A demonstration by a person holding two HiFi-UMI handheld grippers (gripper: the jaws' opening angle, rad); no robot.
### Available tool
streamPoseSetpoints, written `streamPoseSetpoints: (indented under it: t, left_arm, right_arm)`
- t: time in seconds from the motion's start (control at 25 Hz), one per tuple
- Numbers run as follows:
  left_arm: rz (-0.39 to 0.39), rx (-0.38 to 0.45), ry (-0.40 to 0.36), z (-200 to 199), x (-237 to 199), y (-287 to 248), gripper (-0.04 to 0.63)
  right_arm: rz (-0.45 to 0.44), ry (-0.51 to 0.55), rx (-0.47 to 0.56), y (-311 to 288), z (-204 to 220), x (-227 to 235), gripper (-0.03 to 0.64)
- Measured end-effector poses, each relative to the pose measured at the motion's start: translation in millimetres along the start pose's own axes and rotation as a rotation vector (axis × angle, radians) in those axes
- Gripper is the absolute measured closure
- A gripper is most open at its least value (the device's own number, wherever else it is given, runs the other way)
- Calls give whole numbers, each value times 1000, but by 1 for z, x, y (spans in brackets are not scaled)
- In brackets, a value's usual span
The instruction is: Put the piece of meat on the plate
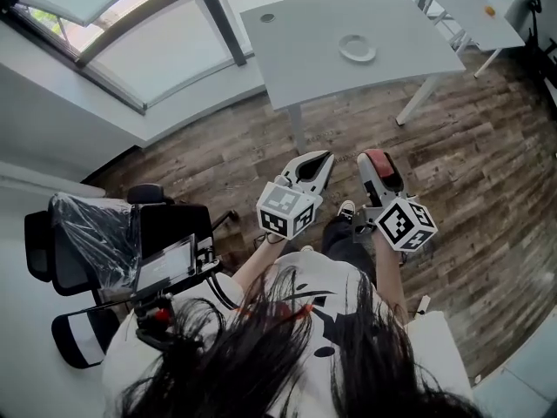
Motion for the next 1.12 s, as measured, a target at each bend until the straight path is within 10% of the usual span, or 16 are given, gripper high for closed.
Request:
streamPoseSetpoints:
  t: [0.64, 1.12]
  left_arm:
    - [-58, -17, -2, -43, -36, -196, 592]
    - [-129, -64, -4, -47, -60, -245, 592]
  right_arm:
    - [-49, -3, -55, -111, -142, 99, 293]
    - [-72, -52, -125, -164, -168, 135, 293]
Point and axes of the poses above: the fingertips, and each gripper's own axes: y backward along the fingers, x to its right, z out of its underside, the point moved 3 cm from there along y, backward along the fingers, and after that the axes turned 13 degrees about -y, right-handed, at the moved point
